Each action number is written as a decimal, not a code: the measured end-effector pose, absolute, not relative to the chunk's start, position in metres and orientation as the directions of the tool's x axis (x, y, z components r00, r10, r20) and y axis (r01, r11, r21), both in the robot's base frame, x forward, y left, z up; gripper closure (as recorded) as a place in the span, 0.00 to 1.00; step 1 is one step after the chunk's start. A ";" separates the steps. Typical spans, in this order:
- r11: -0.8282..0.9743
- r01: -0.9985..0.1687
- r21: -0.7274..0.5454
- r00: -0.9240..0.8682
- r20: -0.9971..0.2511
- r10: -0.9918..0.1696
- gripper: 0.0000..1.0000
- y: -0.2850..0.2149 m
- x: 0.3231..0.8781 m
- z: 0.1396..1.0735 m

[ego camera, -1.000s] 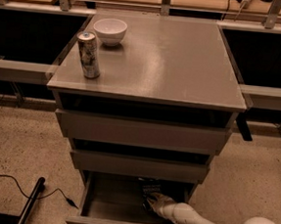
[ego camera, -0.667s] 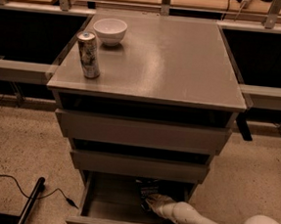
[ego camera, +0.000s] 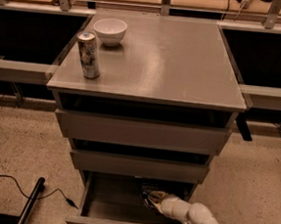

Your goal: Pick blue chip bag from bottom drawer and place on counter

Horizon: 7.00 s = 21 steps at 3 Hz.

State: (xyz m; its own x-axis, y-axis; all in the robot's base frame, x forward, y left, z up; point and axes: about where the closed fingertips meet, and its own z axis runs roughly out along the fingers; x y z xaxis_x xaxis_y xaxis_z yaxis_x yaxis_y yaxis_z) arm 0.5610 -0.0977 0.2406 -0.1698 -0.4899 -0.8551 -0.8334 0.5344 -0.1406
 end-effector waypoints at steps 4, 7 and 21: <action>0.232 -0.952 -0.200 0.069 -0.878 -0.473 1.00 -0.127 0.462 0.384; -0.124 -0.759 -0.639 0.636 -0.686 -0.355 1.00 -0.131 0.376 0.572; -0.179 -0.638 -0.749 0.616 -0.356 -0.703 0.51 -0.143 0.741 0.942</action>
Offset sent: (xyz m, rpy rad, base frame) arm -0.1383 -0.0516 0.2077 0.0269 -0.0596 0.4368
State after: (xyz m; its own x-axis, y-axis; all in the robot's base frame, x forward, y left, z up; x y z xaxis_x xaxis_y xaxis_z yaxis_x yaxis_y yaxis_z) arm 0.7407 -0.1425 0.9425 0.6156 -0.7030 -0.3562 -0.6382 -0.1795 -0.7487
